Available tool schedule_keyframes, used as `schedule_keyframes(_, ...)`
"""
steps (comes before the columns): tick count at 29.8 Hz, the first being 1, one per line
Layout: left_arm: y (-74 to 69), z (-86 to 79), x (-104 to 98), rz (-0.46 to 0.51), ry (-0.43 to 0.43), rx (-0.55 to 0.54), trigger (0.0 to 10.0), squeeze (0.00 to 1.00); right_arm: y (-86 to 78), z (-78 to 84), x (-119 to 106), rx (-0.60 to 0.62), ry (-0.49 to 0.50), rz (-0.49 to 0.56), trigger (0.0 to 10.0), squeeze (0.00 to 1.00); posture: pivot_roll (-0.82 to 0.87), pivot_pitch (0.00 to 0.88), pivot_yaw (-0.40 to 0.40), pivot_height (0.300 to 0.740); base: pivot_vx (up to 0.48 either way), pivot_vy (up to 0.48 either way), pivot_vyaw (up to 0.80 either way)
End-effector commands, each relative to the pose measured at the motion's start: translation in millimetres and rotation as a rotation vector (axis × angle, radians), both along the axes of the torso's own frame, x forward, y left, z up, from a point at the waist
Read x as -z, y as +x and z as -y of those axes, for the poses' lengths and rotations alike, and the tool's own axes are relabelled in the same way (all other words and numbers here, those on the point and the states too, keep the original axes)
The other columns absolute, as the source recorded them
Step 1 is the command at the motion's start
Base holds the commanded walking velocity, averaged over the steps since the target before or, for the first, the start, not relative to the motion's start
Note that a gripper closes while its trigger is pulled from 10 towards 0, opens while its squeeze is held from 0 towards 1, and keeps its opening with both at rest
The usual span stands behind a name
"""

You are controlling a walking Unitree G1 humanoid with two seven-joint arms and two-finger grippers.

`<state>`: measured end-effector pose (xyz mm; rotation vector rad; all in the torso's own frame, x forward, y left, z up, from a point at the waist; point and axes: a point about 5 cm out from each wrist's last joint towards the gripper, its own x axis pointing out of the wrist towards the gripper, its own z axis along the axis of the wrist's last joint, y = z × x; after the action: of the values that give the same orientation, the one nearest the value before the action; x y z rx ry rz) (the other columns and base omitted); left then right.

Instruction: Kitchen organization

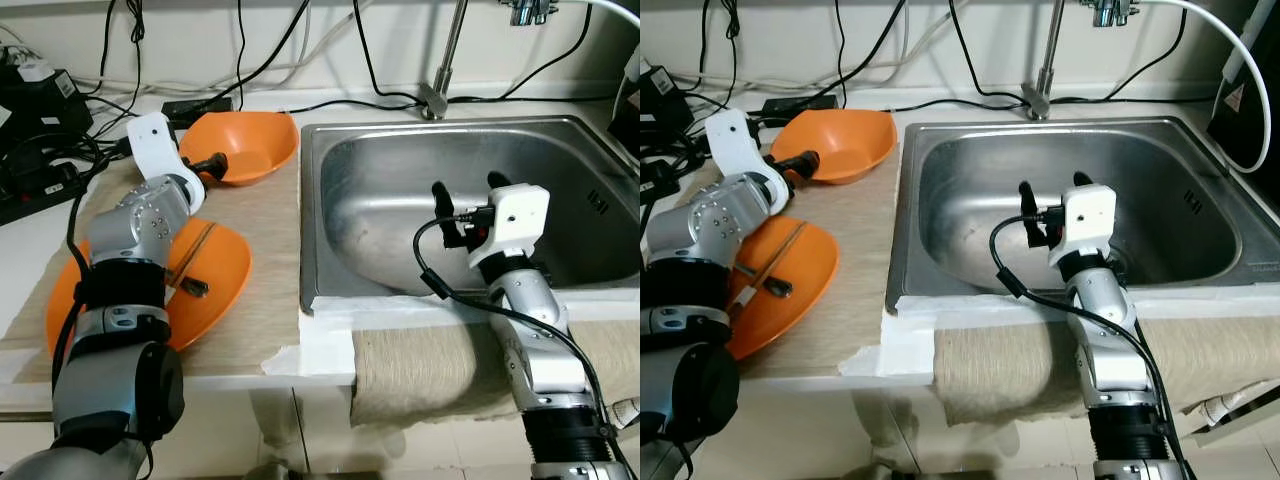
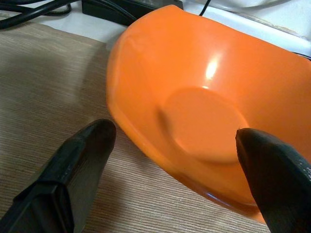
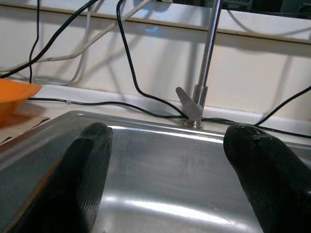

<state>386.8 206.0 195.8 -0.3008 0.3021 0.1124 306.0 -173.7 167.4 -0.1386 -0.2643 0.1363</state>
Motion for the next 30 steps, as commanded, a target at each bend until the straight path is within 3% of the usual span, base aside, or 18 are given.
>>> schedule_keyframes(1,-1.8,-3.7,5,-0.023,-0.014,-0.019,10.0,0.0,-0.4,-2.1,-2,-0.018,0.004,-0.004,10.0,0.0,-0.01,0.0,0.065,0.74,0.0,0.0,0.0)
schedule_keyframes(7,-2.0,-3.5,5,-0.026,-0.017,-0.022,10.0,0.0,-0.6,-2.5,-2,-0.025,0.006,-0.004,10.0,0.0,-0.01,0.0,0.065,0.74,0.0,0.0,0.0)
schedule_keyframes(11,1.9,-4.4,-3,0.037,-0.038,-0.046,10.0,0.0,-4.6,-20.3,1,-0.216,0.085,-0.094,10.0,0.0,-0.01,0.0,0.063,0.74,0.0,0.0,0.0)
schedule_keyframes(18,1.7,-4.7,-3,0.035,-0.027,-0.047,10.0,0.0,-9.4,-27.1,6,-0.315,0.041,-0.162,10.0,0.0,-0.01,0.0,0.064,0.74,0.0,0.0,0.0)
schedule_keyframes(24,2.7,-4.0,-2,0.04,-0.027,-0.049,10.0,0.0,-9.4,-22.8,9,-0.344,0.02,-0.209,10.0,0.0,-0.01,0.0,0.063,0.74,0.0,0.0,0.0)
schedule_keyframes(30,3.3,-2.2,-1,0.033,-0.04,-0.049,10.0,0.0,-7.2,-10.4,-2,-0.4,-0.022,-0.224,10.0,0.0,-0.01,0.0,0.063,0.74,0.0,0.0,0.0)
